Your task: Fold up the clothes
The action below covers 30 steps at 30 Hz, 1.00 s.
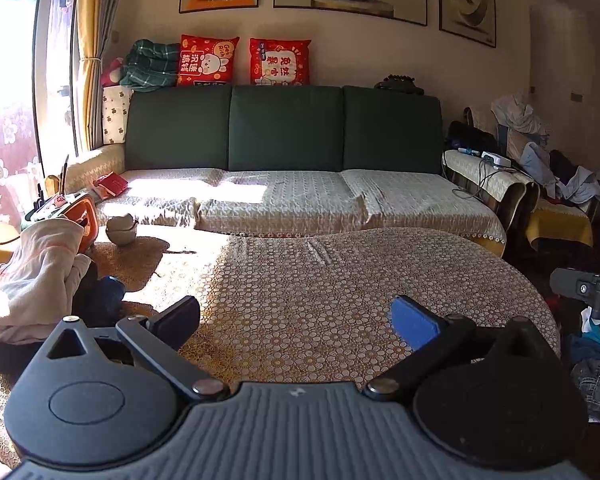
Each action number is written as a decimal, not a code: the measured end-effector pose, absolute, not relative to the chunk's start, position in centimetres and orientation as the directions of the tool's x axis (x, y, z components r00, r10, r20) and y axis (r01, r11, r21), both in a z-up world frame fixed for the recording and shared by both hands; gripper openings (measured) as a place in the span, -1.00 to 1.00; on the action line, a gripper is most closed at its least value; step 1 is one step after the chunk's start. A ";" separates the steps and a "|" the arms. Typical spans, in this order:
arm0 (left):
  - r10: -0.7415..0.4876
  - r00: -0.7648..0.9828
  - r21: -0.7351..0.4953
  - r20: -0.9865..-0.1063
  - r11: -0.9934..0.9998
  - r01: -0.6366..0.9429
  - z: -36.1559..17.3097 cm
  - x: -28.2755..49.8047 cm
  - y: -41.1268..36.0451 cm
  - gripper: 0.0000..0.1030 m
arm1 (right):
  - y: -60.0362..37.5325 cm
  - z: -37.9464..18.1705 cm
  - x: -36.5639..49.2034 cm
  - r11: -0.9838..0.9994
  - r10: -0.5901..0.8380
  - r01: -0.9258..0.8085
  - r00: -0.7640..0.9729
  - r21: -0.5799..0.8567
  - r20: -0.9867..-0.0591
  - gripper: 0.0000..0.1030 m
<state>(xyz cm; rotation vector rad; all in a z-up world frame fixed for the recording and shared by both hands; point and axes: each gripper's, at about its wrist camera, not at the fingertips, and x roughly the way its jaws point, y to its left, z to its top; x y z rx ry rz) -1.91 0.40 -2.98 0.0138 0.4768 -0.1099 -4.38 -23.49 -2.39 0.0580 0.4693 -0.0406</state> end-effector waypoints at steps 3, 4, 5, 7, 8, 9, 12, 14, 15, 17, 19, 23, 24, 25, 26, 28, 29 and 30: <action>-0.100 0.882 -0.014 -0.460 0.994 0.106 -3.0 -1.7 0.5 0.99 | -23.4 -2.4 -4.1 0.998 -0.024 0.049 0.889 0.043 -0.457 1.00; -0.100 0.882 -0.016 -0.461 0.994 0.104 -3.0 -1.6 0.5 0.99 | -23.4 -2.4 -4.0 0.998 -0.023 0.047 0.888 0.042 -0.460 1.00; -0.098 0.882 -0.016 -0.461 0.995 0.102 -3.0 -1.6 0.6 0.99 | -23.4 -2.4 -3.9 0.998 -0.024 0.047 0.887 0.040 -0.461 1.00; -0.092 0.882 -0.015 -0.462 0.995 0.096 -3.0 -1.5 0.6 0.99 | -23.5 -2.5 -3.8 0.998 -0.024 0.048 0.887 0.040 -0.462 1.00; -0.086 0.882 -0.013 -0.464 0.996 0.091 -3.0 -1.5 0.7 0.99 | -23.5 -2.4 -3.7 0.998 -0.025 0.049 0.886 0.041 -0.463 1.00; -0.082 0.882 -0.011 -0.465 0.996 0.087 -3.1 -1.5 0.7 0.99 | -23.5 -2.4 -3.7 0.998 -0.027 0.052 0.887 0.041 -0.461 1.00; -0.065 0.883 -0.009 -0.464 0.998 0.069 -3.2 -1.4 0.8 0.99 | -23.6 -2.4 -3.7 0.997 -0.032 0.058 0.889 0.042 -0.457 1.00; -0.053 0.884 -0.006 -0.464 0.998 0.057 -3.3 -1.4 0.9 0.99 | -23.8 -2.4 -3.7 0.997 -0.035 0.062 0.891 0.045 -0.453 1.00; -0.051 0.885 -0.007 -0.464 0.999 0.054 -3.3 -1.4 1.0 0.99 | -23.8 -2.4 -3.7 0.997 -0.035 0.062 0.891 0.045 -0.452 1.00; -0.042 0.887 -0.006 -0.460 0.999 0.044 -3.3 -1.4 1.0 0.99 | -24.0 -2.4 -3.8 0.997 -0.040 0.066 0.893 0.042 -0.448 1.00; -0.027 0.891 0.005 -0.454 0.999 0.033 -3.2 -1.3 1.0 0.99 | -24.3 -2.4 -3.7 0.997 -0.043 0.070 0.893 0.043 -0.447 1.00; -0.036 0.893 -0.002 -0.449 0.999 0.039 -3.0 -1.2 1.2 0.99 | -24.4 -2.4 -3.6 0.997 -0.042 0.070 0.893 0.046 -0.449 1.00; -0.041 0.892 -0.008 -0.450 0.999 0.042 -3.0 -1.2 1.2 0.99 | -24.4 -2.4 -3.6 0.997 -0.041 0.068 0.894 0.044 -0.447 1.00; -0.047 0.891 -0.015 -0.452 0.999 0.045 -2.9 -1.1 1.3 0.99 | -24.4 -2.4 -3.7 0.997 -0.039 0.066 0.894 0.044 -0.446 1.00; -0.054 0.890 -0.022 -0.453 0.999 0.049 -2.9 -1.0 1.4 0.99 | -24.3 -2.4 -3.7 0.997 -0.038 0.064 0.895 0.043 -0.445 1.00; -0.057 0.893 -0.017 -0.446 0.998 0.055 -3.0 -1.0 1.4 0.99 | -24.2 -2.4 -3.7 0.997 -0.036 0.061 0.896 0.041 -0.443 1.00; -0.060 0.892 -0.013 -0.448 0.998 0.061 -3.0 -1.0 1.4 0.99 | -24.2 -2.4 -3.7 0.997 -0.035 0.059 0.896 0.040 -0.442 1.00; -0.066 0.891 -0.014 -0.449 0.998 0.067 -3.0 -1.0 1.4 0.99 | -24.2 -2.4 -3.7 0.998 -0.034 0.057 0.897 0.038 -0.441 1.00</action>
